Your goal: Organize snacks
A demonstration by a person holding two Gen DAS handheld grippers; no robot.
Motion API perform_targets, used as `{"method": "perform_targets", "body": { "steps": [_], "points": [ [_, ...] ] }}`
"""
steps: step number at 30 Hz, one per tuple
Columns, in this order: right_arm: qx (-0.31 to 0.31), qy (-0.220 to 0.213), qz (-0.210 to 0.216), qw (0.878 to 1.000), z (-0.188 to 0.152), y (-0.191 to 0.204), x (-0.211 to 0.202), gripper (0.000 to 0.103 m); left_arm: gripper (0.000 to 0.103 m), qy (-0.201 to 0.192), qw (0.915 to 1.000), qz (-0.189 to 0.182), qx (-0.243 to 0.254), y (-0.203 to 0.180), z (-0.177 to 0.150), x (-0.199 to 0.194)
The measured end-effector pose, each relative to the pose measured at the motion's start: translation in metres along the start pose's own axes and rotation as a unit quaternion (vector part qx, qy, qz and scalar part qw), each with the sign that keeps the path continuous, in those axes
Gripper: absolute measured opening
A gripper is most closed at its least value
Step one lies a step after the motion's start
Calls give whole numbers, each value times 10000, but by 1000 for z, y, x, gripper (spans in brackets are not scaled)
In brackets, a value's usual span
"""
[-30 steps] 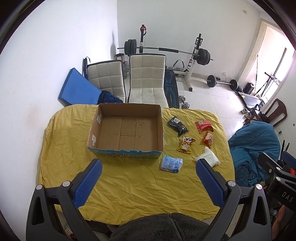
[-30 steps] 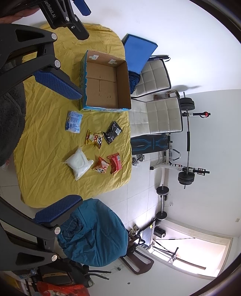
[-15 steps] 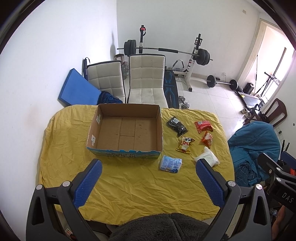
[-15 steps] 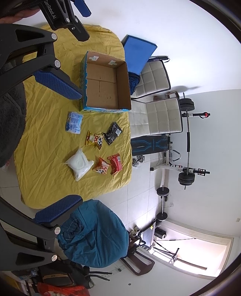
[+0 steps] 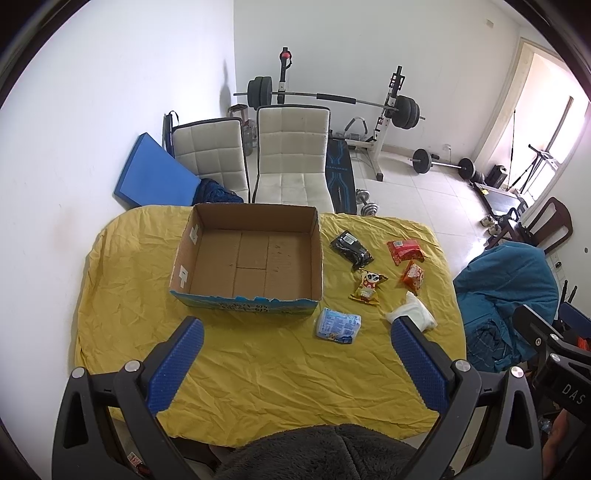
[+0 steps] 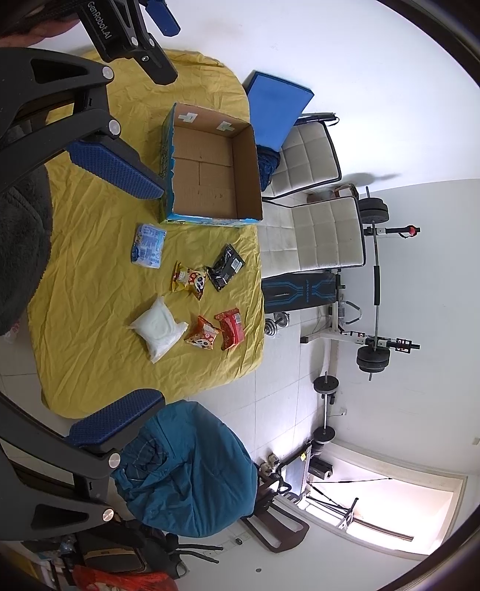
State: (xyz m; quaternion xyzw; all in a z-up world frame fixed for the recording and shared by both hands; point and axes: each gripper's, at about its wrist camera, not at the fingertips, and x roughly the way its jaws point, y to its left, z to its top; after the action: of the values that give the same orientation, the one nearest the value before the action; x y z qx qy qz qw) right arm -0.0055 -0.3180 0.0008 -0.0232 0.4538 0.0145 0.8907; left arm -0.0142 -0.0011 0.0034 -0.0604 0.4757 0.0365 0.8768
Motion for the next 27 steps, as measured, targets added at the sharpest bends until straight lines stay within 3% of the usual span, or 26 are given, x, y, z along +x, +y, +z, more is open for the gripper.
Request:
{"method": "perform_targets", "body": {
  "steps": [5,10,15,20,24,26,27],
  "points": [
    [112,128,17,9999,0,-6,14,103,103,56,10000,-12,6,-6,7,14],
    [405,450,28,9982,6,-26,58,103,103,236,9997,-92,49,-20,26,50],
    [777,976,-18,9922,16,-66,134,103,103,626,9974,-177,300,-54,46,115],
    [927,1582,-274,9827,21,-103,236,103,103,1198,9903,-155,689,-102,60,212],
    [1267,2415,-218,9619,-1,-121,324,103,103,1624,9831,0,841,-127,60,291],
    [1658,2835,-88,9445,-21,-131,368,103,103,1864,9785,103,872,-133,54,321],
    [2018,3097,30,9292,-33,-137,393,103,103,2023,9755,112,855,-135,52,338]
  ]
}}
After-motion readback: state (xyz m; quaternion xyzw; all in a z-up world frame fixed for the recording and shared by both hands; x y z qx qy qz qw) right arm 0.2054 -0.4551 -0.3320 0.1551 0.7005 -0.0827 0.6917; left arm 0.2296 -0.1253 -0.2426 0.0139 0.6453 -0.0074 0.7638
